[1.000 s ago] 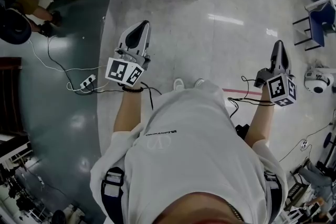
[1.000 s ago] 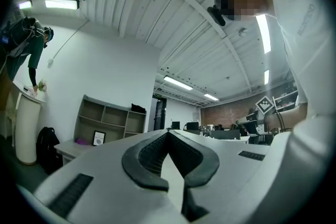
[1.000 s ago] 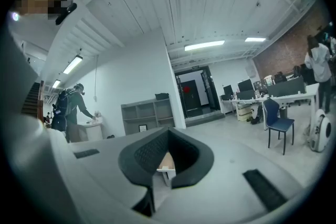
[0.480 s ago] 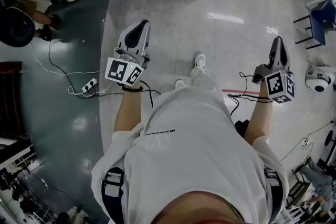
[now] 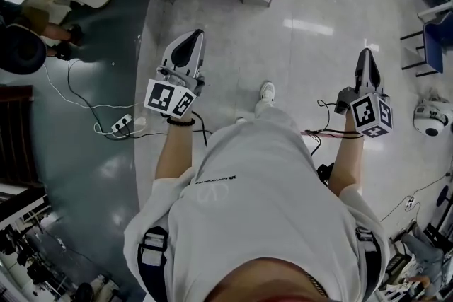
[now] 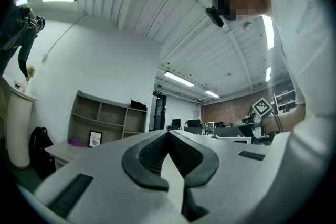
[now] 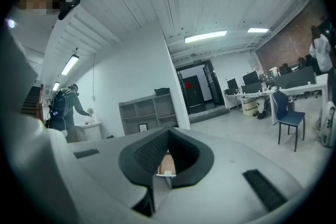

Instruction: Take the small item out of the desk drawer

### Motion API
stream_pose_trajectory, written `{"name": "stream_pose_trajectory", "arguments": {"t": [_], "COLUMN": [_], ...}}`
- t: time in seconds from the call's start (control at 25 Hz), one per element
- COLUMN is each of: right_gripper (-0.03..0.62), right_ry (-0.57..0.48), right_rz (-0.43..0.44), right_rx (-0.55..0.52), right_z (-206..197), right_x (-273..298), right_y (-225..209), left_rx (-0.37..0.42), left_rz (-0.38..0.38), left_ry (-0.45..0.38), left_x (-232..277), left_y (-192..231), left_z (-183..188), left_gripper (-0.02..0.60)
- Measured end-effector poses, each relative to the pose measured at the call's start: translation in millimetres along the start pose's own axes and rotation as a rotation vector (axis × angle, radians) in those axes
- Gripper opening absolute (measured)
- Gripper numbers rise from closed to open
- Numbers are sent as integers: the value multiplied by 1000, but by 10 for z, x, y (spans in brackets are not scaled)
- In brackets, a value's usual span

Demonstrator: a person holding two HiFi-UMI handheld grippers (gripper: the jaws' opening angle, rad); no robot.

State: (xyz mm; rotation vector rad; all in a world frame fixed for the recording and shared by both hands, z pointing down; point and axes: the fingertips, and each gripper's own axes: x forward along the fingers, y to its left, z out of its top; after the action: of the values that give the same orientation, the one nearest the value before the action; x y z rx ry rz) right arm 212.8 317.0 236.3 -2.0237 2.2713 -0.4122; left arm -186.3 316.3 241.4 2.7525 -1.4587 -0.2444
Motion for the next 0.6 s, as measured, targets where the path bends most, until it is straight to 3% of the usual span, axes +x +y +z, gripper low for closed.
{"name": "stream_pose_trajectory", "arguments": {"t": [0.36, 0.6], "right_gripper": [-2, -2], "right_ry": [55, 102], "right_rz": [78, 125], "right_rx": [-20, -9], "right_z": [44, -31], "right_x": [995, 1513], "right_y": [-410, -641], "left_rx": [4, -26], "left_rz": [62, 93], "left_ry": [47, 26], "left_x": [1020, 1463], "left_y": [157, 147], "left_z": [-173, -201], "left_gripper": [-2, -2]}}
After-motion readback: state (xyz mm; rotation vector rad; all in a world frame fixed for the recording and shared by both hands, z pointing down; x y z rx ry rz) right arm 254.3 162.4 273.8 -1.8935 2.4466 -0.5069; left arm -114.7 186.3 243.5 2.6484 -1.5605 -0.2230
